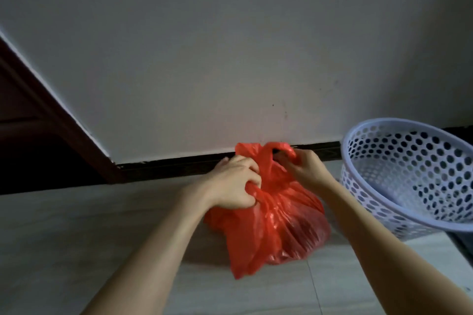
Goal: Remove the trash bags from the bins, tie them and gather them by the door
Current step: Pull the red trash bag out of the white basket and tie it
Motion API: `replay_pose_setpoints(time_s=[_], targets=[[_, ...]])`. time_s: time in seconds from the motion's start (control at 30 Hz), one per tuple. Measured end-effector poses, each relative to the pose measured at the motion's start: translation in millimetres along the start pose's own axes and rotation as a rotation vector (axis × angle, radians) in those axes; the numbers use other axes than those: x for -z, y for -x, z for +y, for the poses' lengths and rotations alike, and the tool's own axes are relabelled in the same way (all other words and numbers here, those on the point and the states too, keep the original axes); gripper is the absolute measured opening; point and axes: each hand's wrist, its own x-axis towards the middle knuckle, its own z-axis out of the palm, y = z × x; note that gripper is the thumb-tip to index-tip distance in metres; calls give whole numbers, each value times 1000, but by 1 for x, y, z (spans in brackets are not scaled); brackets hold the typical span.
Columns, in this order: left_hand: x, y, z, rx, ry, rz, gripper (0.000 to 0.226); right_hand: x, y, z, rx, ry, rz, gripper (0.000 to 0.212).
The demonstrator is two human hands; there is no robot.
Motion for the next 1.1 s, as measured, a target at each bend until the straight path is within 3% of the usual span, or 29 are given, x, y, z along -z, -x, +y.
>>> replay_pose_setpoints(time_s=[0.07, 0.13, 0.2, 0.3, 0.33, 0.4, 0.43, 0.5, 0.6, 0.7, 0.8, 0.83, 0.87, 0.93, 0.97, 1.07, 1.1], targets=[[3, -4, 3, -19, 391, 88, 39, 8, 0, 4, -89, -175, 63, 27], [13, -2, 9, -33, 964, 168, 32, 23, -1, -2, -204, -431, 152, 30], [25, -5, 4, -46, 1520, 133, 31, 39, -6, -7, -321, -731, 182, 34], [34, -14, -6, -180, 1956, 150, 39, 61, -8, -10, -517, -1059, 121, 41], [32, -22, -13, -68, 2087, 280, 46, 65, -6, -9, -534, -1032, 100, 38], [25, -35, -30, 325, 2224, 655, 55, 65, 0, 0, -459, -898, 46, 38], [20, -37, -39, 446, 2207, 798, 53, 64, 5, 3, -391, -812, 8, 38], [11, -35, -44, 472, 2118, 821, 52, 62, 20, 9, -275, -716, -121, 44], [1, -13, -41, 371, 1790, 630, 41, 67, 35, 21, -251, -585, -408, 73], [-8, 13, -61, 392, 1408, 390, 35, 55, 40, 37, -194, -27, -580, 109], [-2, 38, -74, 409, 1075, 104, 141, 24, 34, 42, 58, 143, -399, 134], [4, 44, -70, 451, 864, -10, 161, 11, 29, 44, 132, 158, -334, 129], [5, 47, -69, 504, 612, -153, 165, -2, 24, 45, 167, 184, -280, 119], [5, 45, -64, 536, 152, -445, 131, -24, 20, 31, 58, 198, -215, 95], [2, 41, -63, 516, 41, -498, 110, -31, 19, 26, -24, 182, -166, 77], [-23, 27, -35, 461, 25, -444, 67, -31, 12, 21, -192, -41, -8, 13], [-32, 22, -22, 432, 53, -370, 66, -25, 9, 22, -240, -137, 60, 10]])
